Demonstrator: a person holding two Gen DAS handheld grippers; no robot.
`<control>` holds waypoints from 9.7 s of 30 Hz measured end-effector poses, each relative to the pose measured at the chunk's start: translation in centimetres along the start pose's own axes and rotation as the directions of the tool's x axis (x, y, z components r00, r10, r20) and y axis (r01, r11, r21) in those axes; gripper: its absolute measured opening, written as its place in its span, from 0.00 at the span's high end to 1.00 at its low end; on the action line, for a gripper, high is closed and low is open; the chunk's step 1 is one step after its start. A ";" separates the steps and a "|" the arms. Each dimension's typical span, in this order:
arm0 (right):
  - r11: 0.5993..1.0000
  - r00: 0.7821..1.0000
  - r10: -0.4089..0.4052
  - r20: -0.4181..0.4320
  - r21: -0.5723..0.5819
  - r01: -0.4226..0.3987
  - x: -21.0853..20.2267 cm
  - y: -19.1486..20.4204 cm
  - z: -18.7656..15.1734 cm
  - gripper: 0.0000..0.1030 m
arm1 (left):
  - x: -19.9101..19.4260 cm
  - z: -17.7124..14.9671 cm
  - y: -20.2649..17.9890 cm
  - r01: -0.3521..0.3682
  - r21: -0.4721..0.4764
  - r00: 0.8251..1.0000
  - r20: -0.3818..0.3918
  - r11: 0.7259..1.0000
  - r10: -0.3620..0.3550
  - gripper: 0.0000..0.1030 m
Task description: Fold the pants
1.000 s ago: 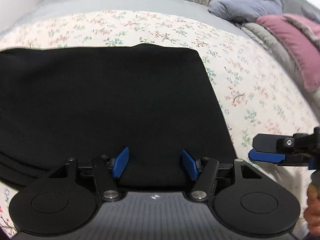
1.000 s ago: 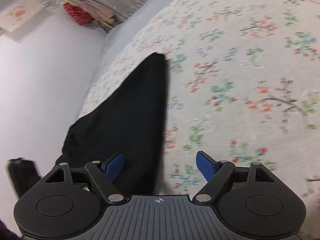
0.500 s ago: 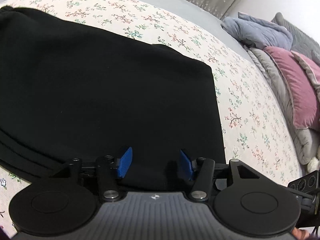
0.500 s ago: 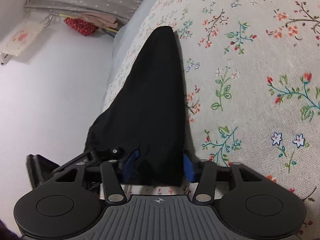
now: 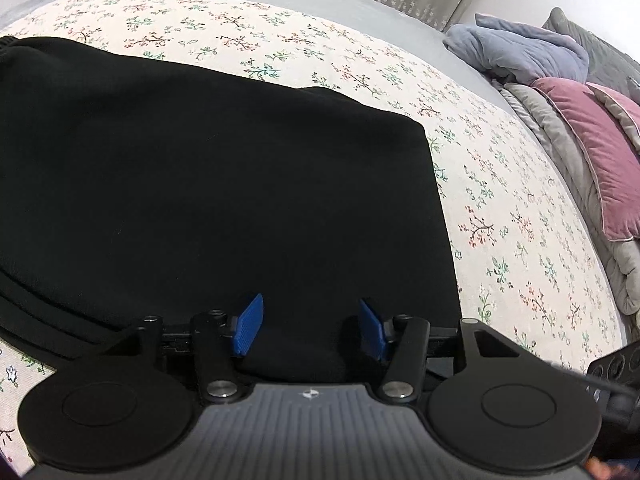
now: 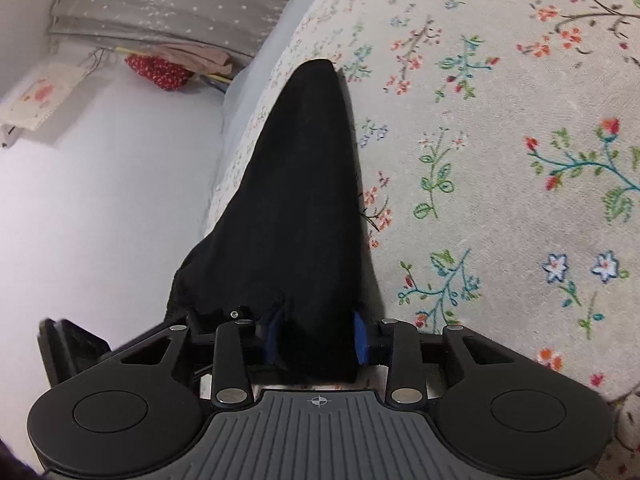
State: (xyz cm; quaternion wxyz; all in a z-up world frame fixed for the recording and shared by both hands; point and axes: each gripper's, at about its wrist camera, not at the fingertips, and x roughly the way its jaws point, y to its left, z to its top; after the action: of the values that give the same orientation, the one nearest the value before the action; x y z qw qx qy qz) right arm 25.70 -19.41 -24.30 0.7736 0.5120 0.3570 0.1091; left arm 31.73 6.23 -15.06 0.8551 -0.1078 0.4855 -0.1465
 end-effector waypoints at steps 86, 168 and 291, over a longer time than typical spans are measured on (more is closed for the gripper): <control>0.899 0.973 0.003 0.232 -0.427 0.100 -12.3 7.3 0.1 0.86 | 1.1 10.7 -21.3 -0.193 0.297 0.981 0.084 0.935 0.176 1.00; 0.502 0.976 -0.196 0.092 -0.846 0.180 5.7 18.2 -8.1 0.73 | 3.7 13.0 5.6 0.108 0.082 0.985 0.128 0.991 -0.118 0.67; 0.871 0.991 -0.104 0.083 -0.473 0.131 -5.5 10.0 6.6 0.82 | 2.0 8.9 3.9 0.217 -0.128 0.974 0.096 0.968 -0.206 0.63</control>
State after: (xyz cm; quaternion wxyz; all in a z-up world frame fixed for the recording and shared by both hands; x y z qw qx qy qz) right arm 28.07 -22.51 -11.70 0.8905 0.2859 0.3281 0.1326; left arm 40.94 9.49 -13.48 0.8443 -0.2239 0.4446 -0.1984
